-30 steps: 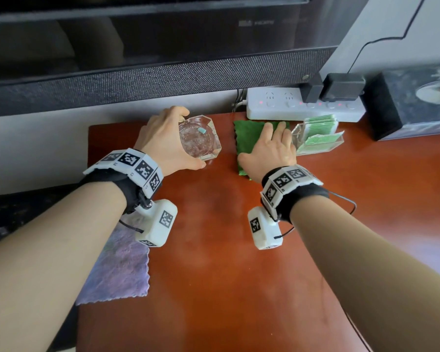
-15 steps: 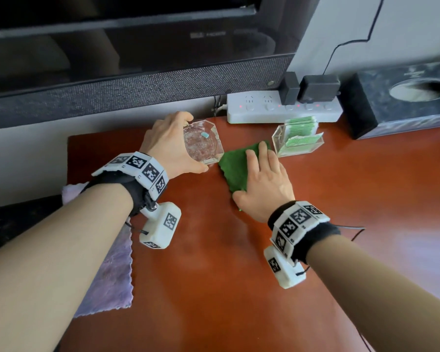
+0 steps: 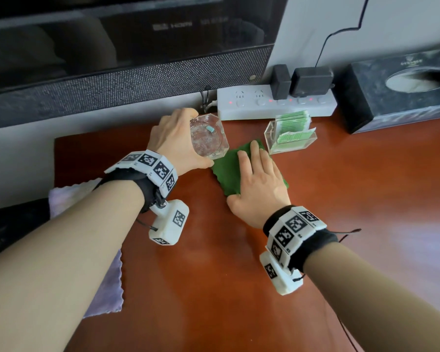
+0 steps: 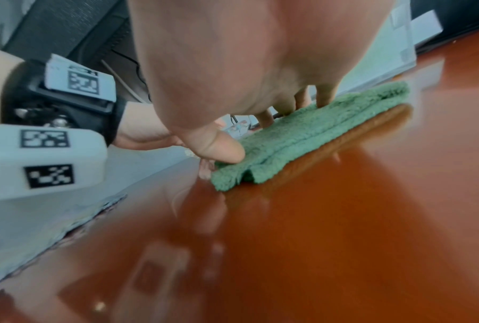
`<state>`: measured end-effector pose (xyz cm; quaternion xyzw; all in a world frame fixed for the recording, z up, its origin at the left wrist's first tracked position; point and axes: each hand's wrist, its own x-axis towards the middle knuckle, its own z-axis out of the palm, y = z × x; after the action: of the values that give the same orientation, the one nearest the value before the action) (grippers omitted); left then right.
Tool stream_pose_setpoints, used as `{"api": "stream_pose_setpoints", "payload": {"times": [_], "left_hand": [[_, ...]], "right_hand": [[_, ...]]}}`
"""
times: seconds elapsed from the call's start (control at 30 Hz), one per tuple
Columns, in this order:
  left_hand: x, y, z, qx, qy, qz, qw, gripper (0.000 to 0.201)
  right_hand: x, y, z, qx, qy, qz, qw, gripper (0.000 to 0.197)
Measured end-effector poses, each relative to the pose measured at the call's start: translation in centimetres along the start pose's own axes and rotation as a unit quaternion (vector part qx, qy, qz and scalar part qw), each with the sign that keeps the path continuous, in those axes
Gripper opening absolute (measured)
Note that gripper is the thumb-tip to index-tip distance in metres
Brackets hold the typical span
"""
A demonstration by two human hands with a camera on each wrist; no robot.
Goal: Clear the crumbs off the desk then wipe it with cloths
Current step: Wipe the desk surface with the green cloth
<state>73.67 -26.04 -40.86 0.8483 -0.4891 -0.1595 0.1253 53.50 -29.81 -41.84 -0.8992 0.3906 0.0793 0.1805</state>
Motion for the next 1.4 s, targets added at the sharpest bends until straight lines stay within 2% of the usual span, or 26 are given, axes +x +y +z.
{"api": "stream_pose_setpoints", "payload": {"times": [0.2,0.3,0.43,0.57,0.67,0.8,0.87,1.07,1.23,1.33,1.4], "left_hand": [[0.1,-0.2,0.7,-0.003,0.009,0.018,1.0,0.109],[-1.1,-1.1,0.6,-0.023,0.007,0.015,1.0,0.114],[-4.7,-4.8,-0.6,-0.059,0.072,-0.043,0.995,0.084],[-11.5,-9.2,-2.2,-0.054,0.157,-0.123,0.978,0.056],[-17.0,-10.8,-1.7,-0.022,0.165,-0.148,0.975,0.048],[-20.6,-12.2,0.6,0.042,0.081,-0.162,0.983,0.056],[-21.2,-12.2,1.8,0.062,0.06,-0.163,0.983,0.064],[-21.4,-12.0,4.1,0.101,0.06,-0.179,0.977,0.08],[-21.4,-12.2,4.3,0.109,0.064,-0.18,0.975,0.08],[-21.3,-12.1,4.4,0.107,0.067,-0.185,0.975,0.08],[-21.2,-12.1,4.5,0.107,0.07,-0.188,0.974,0.08]], "right_hand": [[-3.0,0.3,1.1,0.007,-0.023,-0.037,0.999,0.093],[-4.9,-0.9,1.7,0.002,-0.057,-0.088,0.995,0.094],[-5.7,-3.2,2.5,-0.028,-0.104,-0.153,0.982,0.09],[-4.1,-5.6,3.3,-0.062,-0.1,-0.191,0.975,0.085],[-2.6,-7.9,4.2,-0.081,-0.098,-0.205,0.971,0.085],[-0.5,-11.1,4.9,-0.079,-0.085,-0.197,0.973,0.084],[0.6,-12.4,5.1,-0.081,-0.086,-0.187,0.975,0.081],[4.2,-16.1,5.2,-0.08,-0.075,-0.164,0.98,0.076],[7.9,-18.4,5.0,-0.053,-0.064,-0.128,0.988,0.072],[7.6,-18.4,5.1,-0.054,-0.061,-0.125,0.989,0.072],[5.4,-17.2,5.2,-0.059,-0.06,-0.137,0.987,0.074]]}}
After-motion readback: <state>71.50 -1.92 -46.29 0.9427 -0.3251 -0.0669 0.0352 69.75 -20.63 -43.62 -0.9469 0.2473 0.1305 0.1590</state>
